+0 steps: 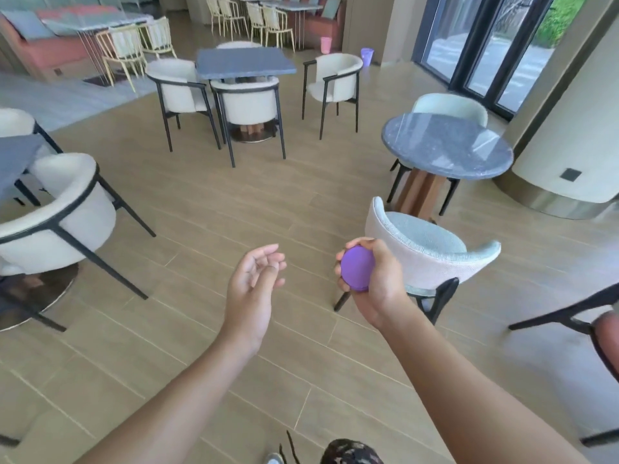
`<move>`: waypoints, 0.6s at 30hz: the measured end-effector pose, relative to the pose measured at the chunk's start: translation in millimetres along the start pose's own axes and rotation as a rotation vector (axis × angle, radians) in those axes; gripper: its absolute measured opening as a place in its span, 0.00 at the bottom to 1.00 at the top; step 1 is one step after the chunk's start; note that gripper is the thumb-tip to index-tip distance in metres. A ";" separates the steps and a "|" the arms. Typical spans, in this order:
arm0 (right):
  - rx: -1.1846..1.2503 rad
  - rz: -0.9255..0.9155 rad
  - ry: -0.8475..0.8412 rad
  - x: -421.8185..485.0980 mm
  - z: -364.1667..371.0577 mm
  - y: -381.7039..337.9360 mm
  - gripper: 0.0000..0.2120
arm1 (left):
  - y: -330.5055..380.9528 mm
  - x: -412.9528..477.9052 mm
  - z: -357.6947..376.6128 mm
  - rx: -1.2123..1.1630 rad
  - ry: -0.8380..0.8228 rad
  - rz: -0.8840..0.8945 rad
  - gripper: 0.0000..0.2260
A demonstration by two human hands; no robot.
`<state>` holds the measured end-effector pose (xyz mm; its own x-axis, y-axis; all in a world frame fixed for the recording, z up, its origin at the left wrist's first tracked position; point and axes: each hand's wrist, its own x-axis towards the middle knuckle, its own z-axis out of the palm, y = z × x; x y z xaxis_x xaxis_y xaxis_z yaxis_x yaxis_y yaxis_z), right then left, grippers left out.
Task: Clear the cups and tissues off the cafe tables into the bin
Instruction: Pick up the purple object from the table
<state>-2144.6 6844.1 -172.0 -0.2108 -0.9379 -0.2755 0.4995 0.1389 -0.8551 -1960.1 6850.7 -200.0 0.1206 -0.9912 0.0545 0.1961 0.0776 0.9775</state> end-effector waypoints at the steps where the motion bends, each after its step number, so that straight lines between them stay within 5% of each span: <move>1: 0.001 -0.005 0.009 20.7 5.7 -4.6 0.10 | -1.6 23.5 3.6 -0.001 -0.007 -0.005 0.13; 18: 0.091 0.011 -0.085 482.0 68.8 -119.9 0.10 | -57.2 482.1 151.0 0.020 -0.101 0.000 0.12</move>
<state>-2248.2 6353.5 -172.0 -0.1349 -0.9605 -0.2432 0.5765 0.1235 -0.8077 -2060.2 6352.2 -199.0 0.0218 -0.9970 0.0739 0.1765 0.0766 0.9813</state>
